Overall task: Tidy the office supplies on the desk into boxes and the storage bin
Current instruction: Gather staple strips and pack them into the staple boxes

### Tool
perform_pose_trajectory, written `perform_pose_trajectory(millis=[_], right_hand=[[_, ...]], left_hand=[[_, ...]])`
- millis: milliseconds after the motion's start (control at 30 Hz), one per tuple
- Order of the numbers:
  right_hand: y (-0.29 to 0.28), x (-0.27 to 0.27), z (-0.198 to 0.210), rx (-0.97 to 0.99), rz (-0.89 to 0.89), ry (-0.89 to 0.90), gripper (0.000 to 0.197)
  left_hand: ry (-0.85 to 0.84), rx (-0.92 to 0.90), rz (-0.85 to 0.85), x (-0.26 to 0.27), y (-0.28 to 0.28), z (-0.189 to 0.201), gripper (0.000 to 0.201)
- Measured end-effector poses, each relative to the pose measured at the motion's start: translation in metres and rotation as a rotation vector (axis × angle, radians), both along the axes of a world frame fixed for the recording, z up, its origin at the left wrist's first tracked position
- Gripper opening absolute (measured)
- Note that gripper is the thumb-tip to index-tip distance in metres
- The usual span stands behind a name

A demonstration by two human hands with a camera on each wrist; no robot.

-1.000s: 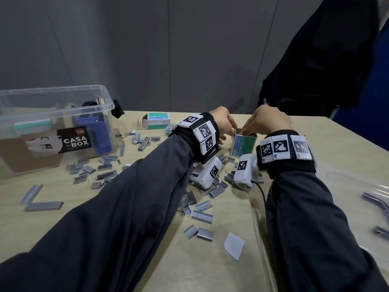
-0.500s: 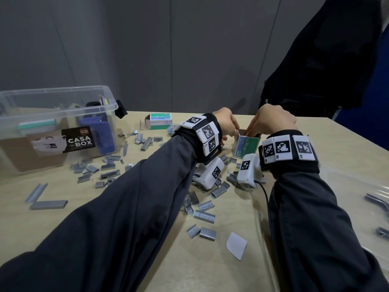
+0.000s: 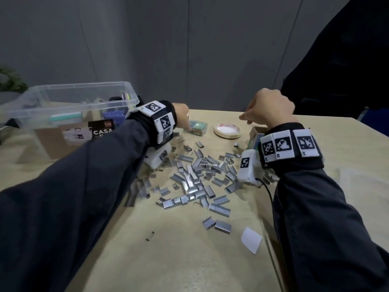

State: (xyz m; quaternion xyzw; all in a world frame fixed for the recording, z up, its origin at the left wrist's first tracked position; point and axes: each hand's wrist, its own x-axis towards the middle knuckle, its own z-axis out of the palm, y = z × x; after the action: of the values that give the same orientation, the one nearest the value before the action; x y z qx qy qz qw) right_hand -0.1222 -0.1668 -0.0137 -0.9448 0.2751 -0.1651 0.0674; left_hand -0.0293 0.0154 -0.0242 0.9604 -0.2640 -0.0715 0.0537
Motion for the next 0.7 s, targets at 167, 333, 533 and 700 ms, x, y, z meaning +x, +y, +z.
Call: perform_pose_trajectory(millis=[167, 333, 533, 700], right_hand=[[0.031, 0.004, -0.002, 0.047, 0.215, 0.110, 0.019], [0.058, 0.000, 0.001, 0.144, 0.484, 0.314, 0.011], [0.088, 0.007, -0.015, 0.116, 0.680, 0.589, 0.015], [0.099, 0.026, -0.017, -0.005, 0.661, 0.556, 0.016]], left_hand=[[0.021, 0.303, -0.009, 0.014, 0.020, -0.015, 0.034], [0.011, 0.386, -0.124, 0.001, 0.018, -0.014, 0.040], [-0.099, 0.395, -0.270, -0.013, 0.024, -0.021, 0.032], [-0.088, 0.368, -0.265, -0.011, 0.044, -0.017, 0.016]])
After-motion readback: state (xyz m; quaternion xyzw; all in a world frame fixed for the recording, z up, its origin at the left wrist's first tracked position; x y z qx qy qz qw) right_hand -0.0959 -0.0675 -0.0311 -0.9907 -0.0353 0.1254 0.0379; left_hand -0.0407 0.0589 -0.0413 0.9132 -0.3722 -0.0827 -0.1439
